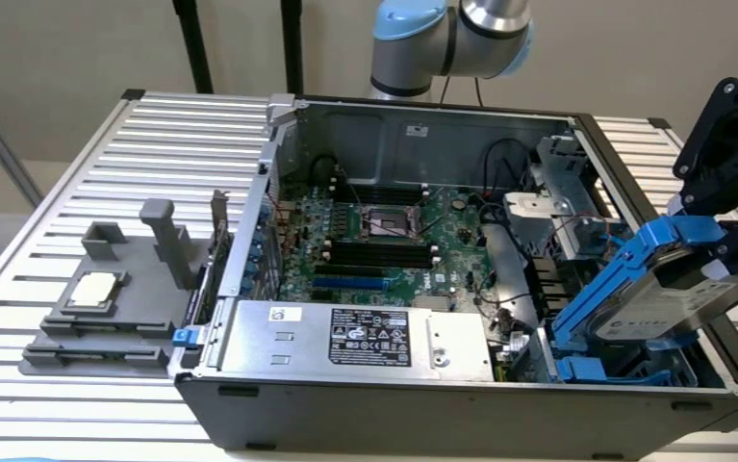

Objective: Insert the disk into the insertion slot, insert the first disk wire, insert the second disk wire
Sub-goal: 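Insert the disk into the insertion slot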

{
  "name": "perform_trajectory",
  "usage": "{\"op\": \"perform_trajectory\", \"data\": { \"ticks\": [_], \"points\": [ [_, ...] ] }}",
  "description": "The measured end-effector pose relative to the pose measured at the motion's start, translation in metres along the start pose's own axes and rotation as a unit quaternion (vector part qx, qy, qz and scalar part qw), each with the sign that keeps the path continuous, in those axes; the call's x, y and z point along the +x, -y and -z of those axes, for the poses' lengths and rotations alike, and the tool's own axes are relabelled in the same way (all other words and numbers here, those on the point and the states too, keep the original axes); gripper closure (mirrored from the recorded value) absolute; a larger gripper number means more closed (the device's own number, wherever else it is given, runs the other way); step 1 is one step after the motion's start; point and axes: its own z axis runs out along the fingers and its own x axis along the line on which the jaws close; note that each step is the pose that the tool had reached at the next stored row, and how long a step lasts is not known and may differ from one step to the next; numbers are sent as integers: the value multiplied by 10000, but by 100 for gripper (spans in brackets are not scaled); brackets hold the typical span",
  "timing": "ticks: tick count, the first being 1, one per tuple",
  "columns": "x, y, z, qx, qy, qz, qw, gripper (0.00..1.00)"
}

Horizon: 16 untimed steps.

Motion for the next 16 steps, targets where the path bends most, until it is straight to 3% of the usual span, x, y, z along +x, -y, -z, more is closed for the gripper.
{"op": "perform_trajectory", "data": {
  "ticks": [2, 4, 9, 11, 16],
  "points": [
    [-2, -6, 31, -27, 2, -3, 10000, 68],
    [2, -10, 51, -75, 5, -9, 10000, 68],
    [21, -12, 66, -335, 30, -93, 9994, 68],
    [19, -10, 93, -399, 34, -111, 9991, 68],
    [-1, -7, 112, -406, 37, -111, 9991, 68]
  ]
}}
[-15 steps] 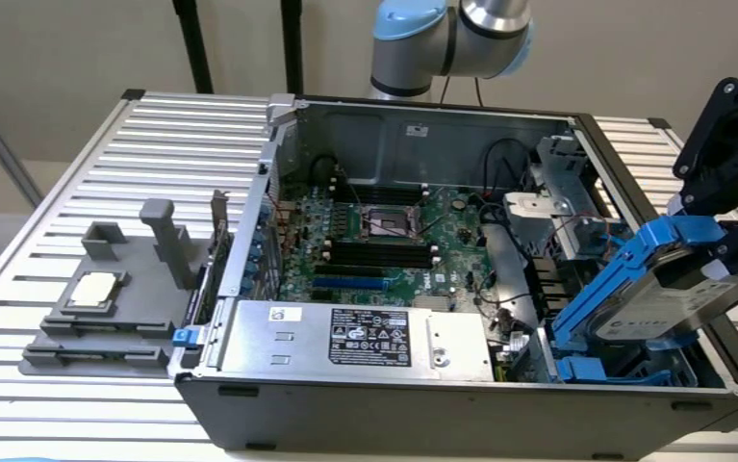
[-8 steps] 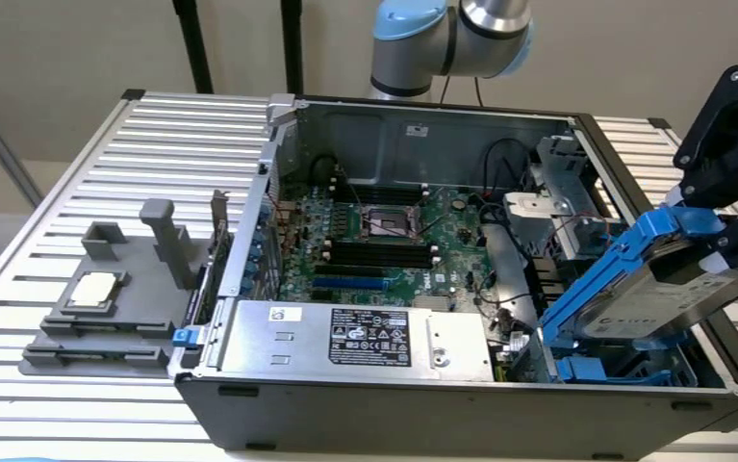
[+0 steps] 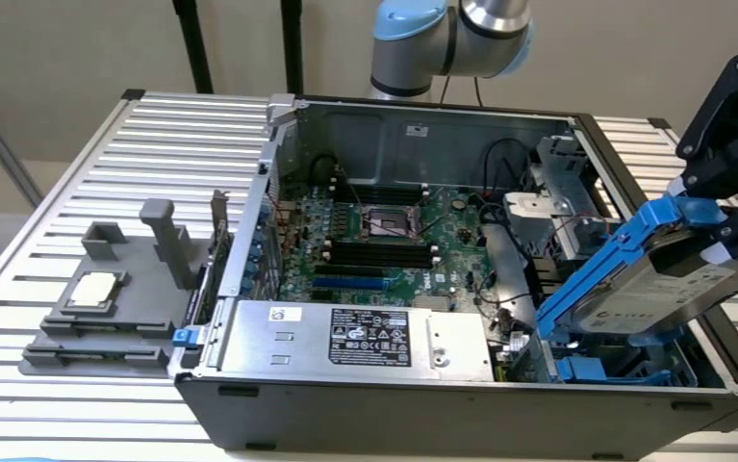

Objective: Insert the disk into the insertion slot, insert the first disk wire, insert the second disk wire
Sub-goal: 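Insert the disk into the insertion slot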

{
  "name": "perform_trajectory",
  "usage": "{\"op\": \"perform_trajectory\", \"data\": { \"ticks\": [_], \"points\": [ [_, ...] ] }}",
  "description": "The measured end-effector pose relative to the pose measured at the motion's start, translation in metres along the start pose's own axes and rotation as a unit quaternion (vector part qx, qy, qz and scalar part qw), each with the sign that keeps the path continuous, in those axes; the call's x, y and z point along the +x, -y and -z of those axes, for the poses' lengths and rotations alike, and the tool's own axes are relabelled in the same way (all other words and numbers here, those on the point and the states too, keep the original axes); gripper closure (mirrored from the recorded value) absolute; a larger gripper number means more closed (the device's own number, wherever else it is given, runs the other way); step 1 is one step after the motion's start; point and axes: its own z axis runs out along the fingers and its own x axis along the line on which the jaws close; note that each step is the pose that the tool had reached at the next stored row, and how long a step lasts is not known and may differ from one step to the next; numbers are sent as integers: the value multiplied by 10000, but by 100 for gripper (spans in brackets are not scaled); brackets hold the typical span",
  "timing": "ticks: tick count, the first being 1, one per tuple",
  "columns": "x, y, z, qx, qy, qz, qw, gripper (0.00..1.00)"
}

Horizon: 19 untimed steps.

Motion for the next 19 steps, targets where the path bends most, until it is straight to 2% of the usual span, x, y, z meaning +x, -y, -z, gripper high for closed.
{"op": "perform_trajectory", "data": {
  "ticks": [3, 8, 13, 19],
  "points": [
    [-47, -1, 5, 5, 1, 0, 10000, 68],
    [-189, 4, -6, 31, 2, 5, 10000, 68],
    [-252, 3, -4, 60, 7, 10, 10000, 68],
    [-319, -12, 54, 66, 6, 11, 10000, 68]
  ]
}}
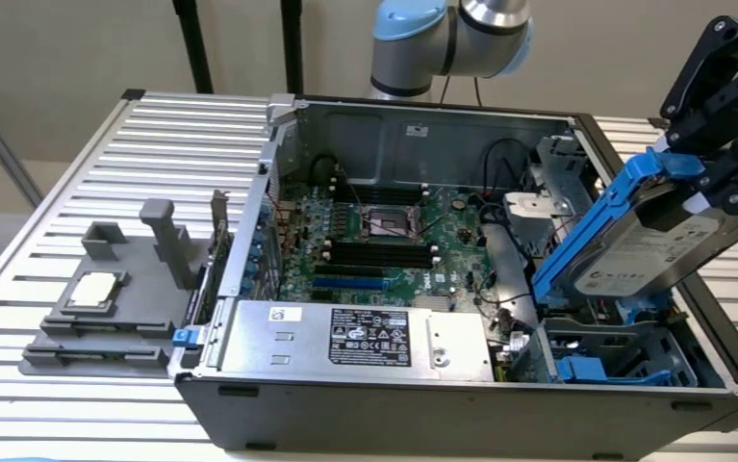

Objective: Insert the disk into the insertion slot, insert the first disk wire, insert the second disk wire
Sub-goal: 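Insert the disk into the insertion slot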

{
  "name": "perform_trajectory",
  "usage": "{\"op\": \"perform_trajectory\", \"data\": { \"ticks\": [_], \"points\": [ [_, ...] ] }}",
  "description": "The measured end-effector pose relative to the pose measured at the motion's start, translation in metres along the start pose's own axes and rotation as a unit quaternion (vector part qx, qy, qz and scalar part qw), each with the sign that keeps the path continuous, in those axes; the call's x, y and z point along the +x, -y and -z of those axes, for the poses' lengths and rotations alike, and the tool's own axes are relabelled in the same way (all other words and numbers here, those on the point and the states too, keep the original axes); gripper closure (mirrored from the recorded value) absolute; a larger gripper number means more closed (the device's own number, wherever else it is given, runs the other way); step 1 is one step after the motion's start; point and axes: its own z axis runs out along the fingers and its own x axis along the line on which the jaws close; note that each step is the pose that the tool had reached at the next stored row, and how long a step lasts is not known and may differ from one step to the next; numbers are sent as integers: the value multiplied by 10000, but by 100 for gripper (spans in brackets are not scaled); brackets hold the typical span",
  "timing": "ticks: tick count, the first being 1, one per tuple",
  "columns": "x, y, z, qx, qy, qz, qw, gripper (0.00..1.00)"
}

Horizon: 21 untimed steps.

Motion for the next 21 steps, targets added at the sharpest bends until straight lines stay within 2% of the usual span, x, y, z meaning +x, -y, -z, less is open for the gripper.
{"op": "perform_trajectory", "data": {
  "ticks": [3, 6, 12, 15, 21],
  "points": [
    [-41, -5, 22, 9, 0, 1, 10000, 68],
    [-99, -12, 50, 37, -2, 5, 10000, 68],
    [-133, -81, 299, 38, -1, 5, 10000, 68],
    [-69, -104, 383, 39, 2, -1, 10000, 68],
    [169, -114, 410, 42, 7, -24, 10000, 68]
  ]
}}
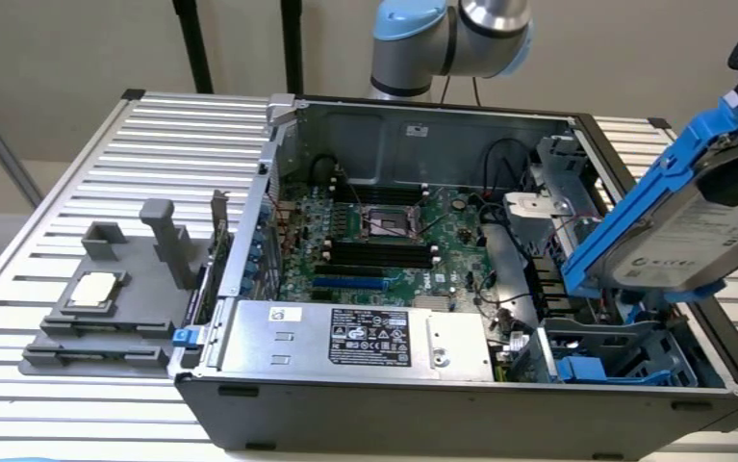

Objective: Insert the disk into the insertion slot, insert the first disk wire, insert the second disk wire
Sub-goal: 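Insert the disk into the insertion slot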

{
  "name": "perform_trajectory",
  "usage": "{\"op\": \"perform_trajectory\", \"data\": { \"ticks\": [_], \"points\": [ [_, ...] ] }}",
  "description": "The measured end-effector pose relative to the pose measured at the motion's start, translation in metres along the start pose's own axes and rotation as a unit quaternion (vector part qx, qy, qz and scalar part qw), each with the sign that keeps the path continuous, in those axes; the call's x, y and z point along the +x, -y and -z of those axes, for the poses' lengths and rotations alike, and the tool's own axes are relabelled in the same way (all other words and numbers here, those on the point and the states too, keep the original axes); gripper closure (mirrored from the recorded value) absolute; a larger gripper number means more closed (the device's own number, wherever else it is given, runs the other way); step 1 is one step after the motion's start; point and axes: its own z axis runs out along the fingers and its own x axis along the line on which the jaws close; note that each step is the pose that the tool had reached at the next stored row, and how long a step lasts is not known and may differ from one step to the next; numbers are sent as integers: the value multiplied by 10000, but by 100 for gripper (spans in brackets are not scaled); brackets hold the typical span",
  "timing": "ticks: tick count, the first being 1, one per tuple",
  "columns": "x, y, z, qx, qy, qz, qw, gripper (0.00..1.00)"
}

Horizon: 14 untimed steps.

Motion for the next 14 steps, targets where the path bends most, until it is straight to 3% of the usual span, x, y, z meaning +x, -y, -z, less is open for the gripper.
{"op": "perform_trajectory", "data": {
  "ticks": [5, 14],
  "points": [
    [183, 11, -49, 3, 7, -22, 10000, 68],
    [234, 73, -196, 4, 11, -32, 10000, 68]
  ]
}}
